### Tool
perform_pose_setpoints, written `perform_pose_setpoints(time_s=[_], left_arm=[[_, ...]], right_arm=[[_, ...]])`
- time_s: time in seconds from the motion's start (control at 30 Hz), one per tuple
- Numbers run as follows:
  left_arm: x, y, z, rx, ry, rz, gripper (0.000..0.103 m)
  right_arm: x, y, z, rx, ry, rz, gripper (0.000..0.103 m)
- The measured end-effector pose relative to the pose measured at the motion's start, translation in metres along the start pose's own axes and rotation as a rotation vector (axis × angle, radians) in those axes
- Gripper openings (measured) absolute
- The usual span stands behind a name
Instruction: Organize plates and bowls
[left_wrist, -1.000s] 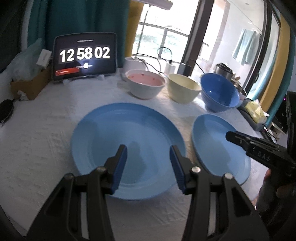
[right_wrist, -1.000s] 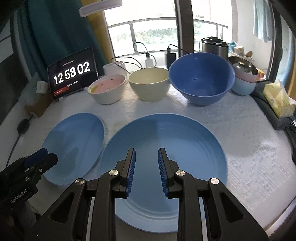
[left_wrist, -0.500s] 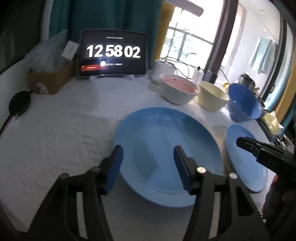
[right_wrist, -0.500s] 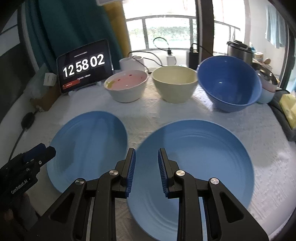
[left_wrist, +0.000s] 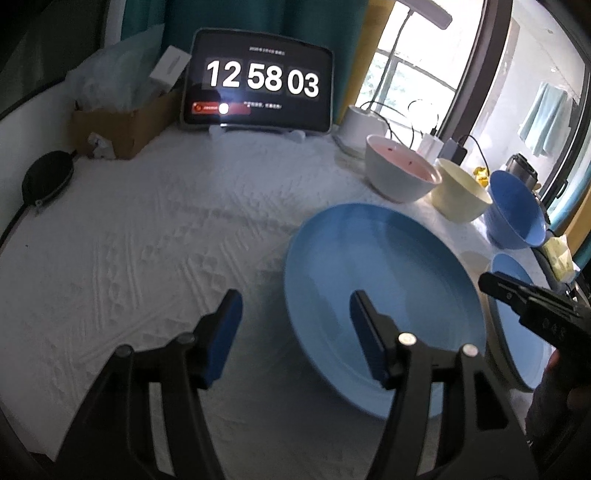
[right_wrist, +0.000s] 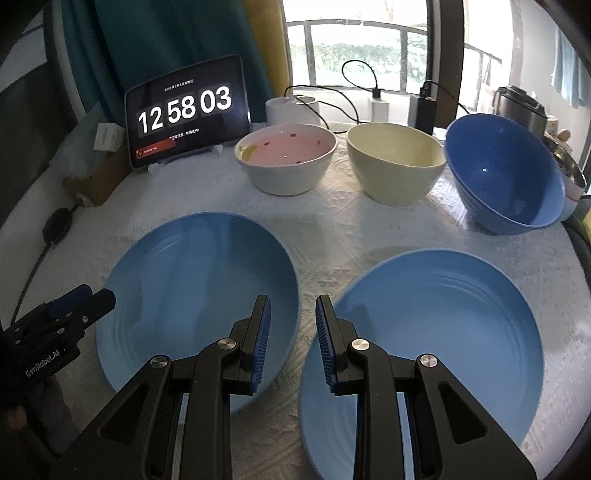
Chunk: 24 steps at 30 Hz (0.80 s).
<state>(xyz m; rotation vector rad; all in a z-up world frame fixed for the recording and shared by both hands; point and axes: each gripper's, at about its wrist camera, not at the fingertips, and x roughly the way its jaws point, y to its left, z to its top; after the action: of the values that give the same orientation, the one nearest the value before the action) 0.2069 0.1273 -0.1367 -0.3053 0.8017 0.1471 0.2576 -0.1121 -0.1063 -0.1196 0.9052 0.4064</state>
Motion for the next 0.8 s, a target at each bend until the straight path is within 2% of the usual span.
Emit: perform_pose_setpoints(time_s=[0.17,0.47,0.57,0.63,0.8], left_arm=[[0.006,-0.001,-0.001,0.022,0.023,-0.002,0.062],[0.016,-0.003,-0.005,0.052,0.068,0.004,0.062],[0.017,-0.004,-0.005,0.054,0.07,0.008,0.062],[0.018,-0.005,-0.005,0.06,0.071,0.014,0.062],[0.02,-0.01,-0.006,0.095,0.076,0.043,0.062]], right_arm=[[0.014,0.006,0.003,-0.012,0.027,-0.002,0.027],[0.036,0.011,0.008,-0.032,0.084,-0.065,0.028],[0.045,0.012,0.007,-0.039,0.114,-0.068,0.03],[0.047,0.015,0.007,-0.046,0.121,-0.069,0.036],[0.049,0.017,0.006,-0.065,0.118,-0.073,0.036]])
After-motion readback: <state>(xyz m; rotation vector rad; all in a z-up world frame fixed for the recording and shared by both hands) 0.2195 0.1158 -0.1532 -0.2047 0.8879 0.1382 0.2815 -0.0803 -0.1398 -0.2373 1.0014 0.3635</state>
